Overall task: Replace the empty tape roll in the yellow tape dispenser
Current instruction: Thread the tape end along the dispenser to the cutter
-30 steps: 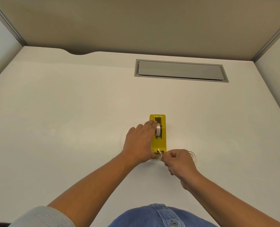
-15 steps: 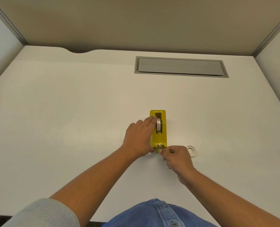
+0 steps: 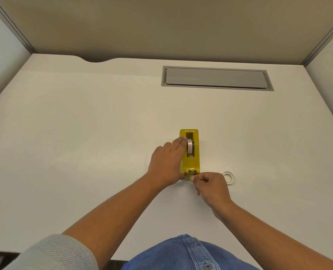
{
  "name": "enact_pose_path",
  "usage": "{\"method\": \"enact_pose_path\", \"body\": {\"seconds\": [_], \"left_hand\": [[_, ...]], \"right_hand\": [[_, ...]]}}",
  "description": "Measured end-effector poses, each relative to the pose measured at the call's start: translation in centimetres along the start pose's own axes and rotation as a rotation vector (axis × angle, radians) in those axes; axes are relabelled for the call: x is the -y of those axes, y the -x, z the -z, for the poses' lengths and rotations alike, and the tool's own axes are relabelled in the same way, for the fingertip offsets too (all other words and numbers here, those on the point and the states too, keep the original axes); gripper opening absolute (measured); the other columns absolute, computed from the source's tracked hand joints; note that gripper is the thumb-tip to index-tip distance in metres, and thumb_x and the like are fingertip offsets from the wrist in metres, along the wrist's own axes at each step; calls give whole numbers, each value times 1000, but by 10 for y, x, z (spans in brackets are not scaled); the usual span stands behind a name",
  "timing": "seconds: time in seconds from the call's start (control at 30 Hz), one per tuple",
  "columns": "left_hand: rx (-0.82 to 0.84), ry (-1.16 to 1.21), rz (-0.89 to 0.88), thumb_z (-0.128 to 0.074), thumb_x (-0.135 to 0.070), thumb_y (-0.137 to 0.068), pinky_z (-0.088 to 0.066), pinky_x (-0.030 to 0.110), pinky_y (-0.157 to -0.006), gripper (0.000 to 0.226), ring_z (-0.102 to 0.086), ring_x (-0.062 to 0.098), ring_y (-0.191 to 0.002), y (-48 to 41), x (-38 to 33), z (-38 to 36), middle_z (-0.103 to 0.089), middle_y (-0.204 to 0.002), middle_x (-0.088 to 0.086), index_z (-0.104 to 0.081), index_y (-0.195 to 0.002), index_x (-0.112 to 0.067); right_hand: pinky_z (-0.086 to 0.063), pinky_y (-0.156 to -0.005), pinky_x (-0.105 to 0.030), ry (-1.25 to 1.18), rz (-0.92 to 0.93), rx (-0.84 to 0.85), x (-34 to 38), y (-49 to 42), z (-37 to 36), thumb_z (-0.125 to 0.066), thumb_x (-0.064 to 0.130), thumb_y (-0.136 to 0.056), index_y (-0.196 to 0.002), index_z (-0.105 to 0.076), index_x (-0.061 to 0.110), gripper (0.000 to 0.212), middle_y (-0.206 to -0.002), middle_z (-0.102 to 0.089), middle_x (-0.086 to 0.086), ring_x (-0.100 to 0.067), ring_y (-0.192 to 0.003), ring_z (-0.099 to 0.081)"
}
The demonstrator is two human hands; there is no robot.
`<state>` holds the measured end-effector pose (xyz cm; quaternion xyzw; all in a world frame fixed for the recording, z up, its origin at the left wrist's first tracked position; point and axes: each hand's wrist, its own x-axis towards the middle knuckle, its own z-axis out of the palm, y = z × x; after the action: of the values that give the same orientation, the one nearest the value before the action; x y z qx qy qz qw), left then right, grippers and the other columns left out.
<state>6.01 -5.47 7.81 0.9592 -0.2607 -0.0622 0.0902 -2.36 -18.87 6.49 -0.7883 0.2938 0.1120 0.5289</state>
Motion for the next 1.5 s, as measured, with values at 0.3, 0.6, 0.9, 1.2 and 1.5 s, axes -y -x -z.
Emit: {"method": "enact_pose_path", "body": {"seconds": [0.3, 0.6, 0.9, 1.2, 1.5], "left_hand": [[-3, -12, -5, -75, -57, -68, -42, 39, -97, 110, -43, 24, -126, -1, 0, 0, -25, -156, 2, -13, -150, -17], [-4, -31, -7, -75, -57, -68, -43, 40, -97, 111, -43, 25, -127, 0, 0, -2, -24, -156, 3, -13, -150, -16], [14, -30, -7, -76, -57, -67, -42, 40, -98, 111, -43, 25, -128, -1, -1, -2, -25, -156, 3, -13, -150, -17], [-222, -57, -252, -79, -29, -73, -47, 36, -69, 49, -58, 25, -91, 22, 3, -14, -60, -122, 3, -57, -116, -20], [-332, -100, -434, -75, -18, -79, -42, 28, -55, 21, -60, 22, -72, 33, 5, -28, -68, -95, 3, -71, -100, -16]], "right_hand": [[-42, -59, -16, 171, 229, -31, -17, -4, 3, -68, 29, -89, -88, -76, 21, 11, -65, -65, 14, -6, -61, -60], [-45, -66, -19, 233, 350, -20, -26, -2, 5, -60, 26, -94, -103, -73, 18, 18, -82, -67, 8, -9, -72, -61], [-47, -76, -19, 370, 436, -29, -31, -1, 4, -56, 26, -96, -113, -70, 17, 23, -102, -72, 0, -12, -85, -61], [-44, -67, -16, 307, 390, -57, -28, -3, 2, -59, 32, -94, -103, -74, 19, 22, -93, -74, 2, -11, -76, -63], [-55, -76, -26, 323, 389, -56, -31, -5, 0, -58, 32, -94, -108, -73, 20, 23, -99, -75, 1, -13, -82, -66]]}}
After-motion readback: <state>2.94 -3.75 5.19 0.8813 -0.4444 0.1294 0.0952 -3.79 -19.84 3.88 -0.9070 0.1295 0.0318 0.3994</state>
